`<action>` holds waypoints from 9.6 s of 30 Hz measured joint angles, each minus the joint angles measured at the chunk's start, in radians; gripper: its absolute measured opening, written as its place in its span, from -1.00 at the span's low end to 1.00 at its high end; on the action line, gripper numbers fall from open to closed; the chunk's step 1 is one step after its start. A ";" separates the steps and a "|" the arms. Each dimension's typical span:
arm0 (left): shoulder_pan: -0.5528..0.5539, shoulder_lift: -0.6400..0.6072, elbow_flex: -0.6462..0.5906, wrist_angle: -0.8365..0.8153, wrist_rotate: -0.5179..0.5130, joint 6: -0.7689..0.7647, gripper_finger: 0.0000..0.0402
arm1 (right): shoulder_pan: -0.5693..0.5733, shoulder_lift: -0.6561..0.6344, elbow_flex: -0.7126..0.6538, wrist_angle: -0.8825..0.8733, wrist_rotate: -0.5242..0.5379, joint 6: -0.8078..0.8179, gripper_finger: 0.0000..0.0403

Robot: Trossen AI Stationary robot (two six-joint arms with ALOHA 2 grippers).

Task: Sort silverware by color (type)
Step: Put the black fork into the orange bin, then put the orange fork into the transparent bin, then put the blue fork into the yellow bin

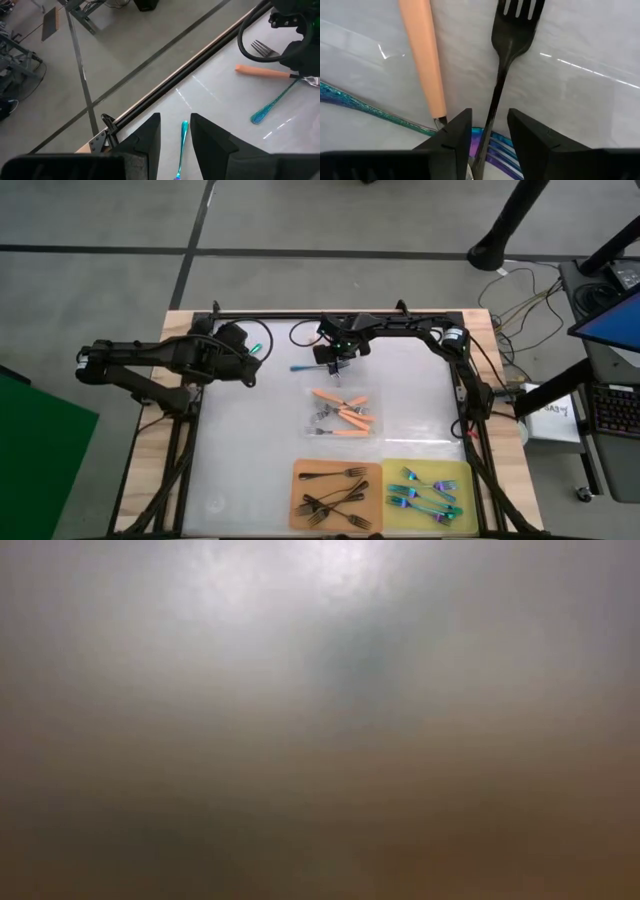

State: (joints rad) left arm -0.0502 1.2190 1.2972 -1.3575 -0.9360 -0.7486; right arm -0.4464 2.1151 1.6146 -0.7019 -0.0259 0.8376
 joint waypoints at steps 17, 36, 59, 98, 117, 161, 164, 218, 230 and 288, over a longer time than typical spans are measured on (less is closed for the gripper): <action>0.000 0.000 0.000 0.004 0.000 -0.009 -0.56 | -0.002 0.024 -0.002 -0.023 0.087 -0.079 -0.75; 0.000 0.000 0.000 0.003 0.000 -0.011 -0.56 | -0.010 -0.124 -0.006 0.012 0.099 -0.150 -0.95; 0.000 -0.058 -0.055 -0.061 0.014 -0.015 -0.56 | 0.469 -0.451 -0.004 -0.091 -0.237 -0.321 -0.96; -0.004 -0.125 -0.140 0.118 0.299 -0.054 -0.56 | 0.742 -0.086 -0.010 0.087 -0.549 -0.207 -0.89; -0.007 -0.134 -0.140 0.111 0.264 0.060 -0.56 | 0.617 -0.219 0.035 0.057 -0.521 -0.157 -0.66; 0.048 -0.139 -0.057 0.143 -0.015 0.060 -0.56 | -0.017 -0.027 0.133 -0.157 -0.027 -0.526 -0.35; 0.049 -0.139 -0.031 0.144 -0.037 0.086 -0.56 | -0.014 -0.014 0.133 -0.156 -0.026 -0.526 -0.34; 0.050 -0.134 0.015 0.136 -0.052 0.160 -0.56 | 0.101 0.005 0.533 -0.580 0.046 -0.653 -0.86; 0.050 -0.134 0.015 0.094 -0.050 0.160 -0.56 | 0.372 0.003 0.545 -0.716 0.041 -0.565 -0.85; 0.054 -0.096 -0.002 -0.012 -0.049 0.006 -0.56 | 0.100 0.018 0.444 -0.481 0.044 -1.189 -0.51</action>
State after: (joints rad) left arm 0.0043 1.1231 1.2949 -1.3694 -0.9845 -0.7425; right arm -0.3469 2.1329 2.0582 -1.1829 0.0179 -0.3514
